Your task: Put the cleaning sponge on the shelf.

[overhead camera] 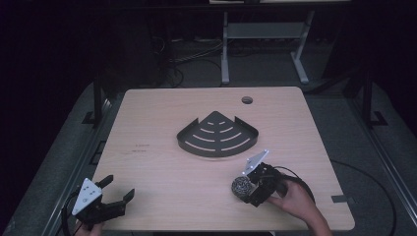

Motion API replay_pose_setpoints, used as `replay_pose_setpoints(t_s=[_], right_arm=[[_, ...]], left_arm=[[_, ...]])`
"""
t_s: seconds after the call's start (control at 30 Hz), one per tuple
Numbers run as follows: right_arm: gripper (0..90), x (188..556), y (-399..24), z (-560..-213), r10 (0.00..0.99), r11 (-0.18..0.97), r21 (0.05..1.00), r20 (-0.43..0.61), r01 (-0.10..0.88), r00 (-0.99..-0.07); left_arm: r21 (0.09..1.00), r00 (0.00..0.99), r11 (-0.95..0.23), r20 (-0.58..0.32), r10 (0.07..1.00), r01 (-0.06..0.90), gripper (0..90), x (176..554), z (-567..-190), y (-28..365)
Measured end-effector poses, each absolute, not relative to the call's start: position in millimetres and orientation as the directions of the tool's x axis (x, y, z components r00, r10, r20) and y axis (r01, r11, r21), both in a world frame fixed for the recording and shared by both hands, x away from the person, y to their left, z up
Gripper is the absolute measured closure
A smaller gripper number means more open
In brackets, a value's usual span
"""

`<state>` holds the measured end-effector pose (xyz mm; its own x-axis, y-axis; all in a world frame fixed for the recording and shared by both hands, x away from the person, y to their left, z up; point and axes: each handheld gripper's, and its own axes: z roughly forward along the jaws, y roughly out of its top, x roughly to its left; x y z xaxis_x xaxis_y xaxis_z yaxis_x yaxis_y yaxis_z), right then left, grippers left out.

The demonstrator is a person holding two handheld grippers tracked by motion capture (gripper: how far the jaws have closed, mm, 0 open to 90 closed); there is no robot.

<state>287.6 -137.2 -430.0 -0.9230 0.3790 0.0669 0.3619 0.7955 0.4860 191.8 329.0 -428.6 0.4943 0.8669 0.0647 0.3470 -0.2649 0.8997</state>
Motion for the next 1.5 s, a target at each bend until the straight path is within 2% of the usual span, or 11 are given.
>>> replay_pose_setpoints(t_s=[0.37, 0.87, 1.17, 1.5], right_arm=[[16.5, 297.1, -127.3, -434.9, 0.376, 0.806, 0.462, 0.081, 0.369, -0.923], [21.3, 301.5, -121.2, -440.3, 0.373, 0.821, 0.437, 0.078, 0.367, -0.925], [28.8, 302.2, -117.9, -445.4, 0.374, 0.834, 0.413, 0.064, 0.365, -0.925], [31.1, 300.7, -118.5, -443.5, 0.371, 0.833, 0.42, 0.056, 0.359, -0.927]], left_arm=[[0.9, 0.493, -0.262, 0.062, 0.868, 0.347, 13.3, 191.9, -428.6, 328.8], [0.9, 0.494, -0.263, 0.062, 0.867, 0.348, 13.3, 192.0, -428.7, 328.9], [0.9, 0.492, -0.261, 0.061, 0.868, 0.348, 13.2, 191.8, -428.4, 330.1], [0.902, 0.49, -0.259, 0.062, 0.87, 0.345, 13.3, 191.2, -427.9, 330.0]])
